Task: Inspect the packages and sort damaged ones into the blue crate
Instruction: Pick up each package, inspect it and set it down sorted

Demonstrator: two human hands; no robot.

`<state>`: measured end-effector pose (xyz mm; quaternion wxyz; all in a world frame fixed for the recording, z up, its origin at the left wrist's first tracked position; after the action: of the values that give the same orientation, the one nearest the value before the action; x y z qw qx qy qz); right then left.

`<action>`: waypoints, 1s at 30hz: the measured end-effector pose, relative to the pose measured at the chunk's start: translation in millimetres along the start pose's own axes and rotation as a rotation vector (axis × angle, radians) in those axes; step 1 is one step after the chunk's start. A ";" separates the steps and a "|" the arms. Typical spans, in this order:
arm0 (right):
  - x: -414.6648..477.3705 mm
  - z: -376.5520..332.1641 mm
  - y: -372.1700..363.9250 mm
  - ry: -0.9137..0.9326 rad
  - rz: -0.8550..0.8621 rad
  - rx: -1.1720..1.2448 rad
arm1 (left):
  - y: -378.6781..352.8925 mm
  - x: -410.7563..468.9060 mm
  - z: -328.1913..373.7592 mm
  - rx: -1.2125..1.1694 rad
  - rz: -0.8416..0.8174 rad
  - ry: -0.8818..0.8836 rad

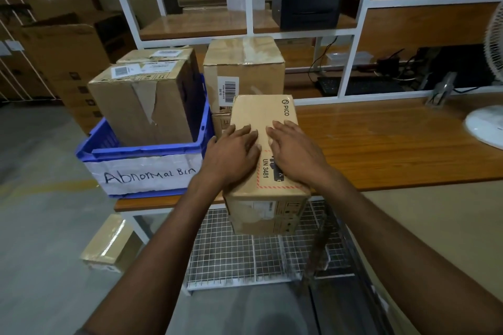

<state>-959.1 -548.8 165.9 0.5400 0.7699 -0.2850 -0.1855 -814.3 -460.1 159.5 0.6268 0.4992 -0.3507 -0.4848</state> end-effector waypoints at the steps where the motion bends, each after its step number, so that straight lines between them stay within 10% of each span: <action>1: -1.9 -0.2 4.2 0.006 -0.066 0.047 | 0.2 0.5 -0.1 -0.016 0.000 0.005; 6: -38.8 13.9 4.8 0.092 -0.440 0.153 | -7.2 -7.7 -5.4 -0.154 0.290 0.110; 18: -61.9 31.1 -35.3 -0.018 0.066 0.480 | -40.1 -64.8 -14.4 -0.976 0.094 -0.039; 30: -65.6 10.1 16.1 0.066 0.262 0.784 | -1.5 -74.5 -7.3 -0.928 0.331 -0.040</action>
<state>-1019.4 -518.3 176.0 0.2338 0.8800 -0.4121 0.0319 -829.1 -386.6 159.5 0.8448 0.0956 -0.1843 -0.4931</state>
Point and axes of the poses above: each hand's wrist, its own x-axis towards the middle knuckle, its own y-axis out of the back of the hand, z = x × y, the point moved 2 cm from there along x, towards the middle knuckle, and after that the axes turned 11 degrees about -z, right-handed, at the moved point
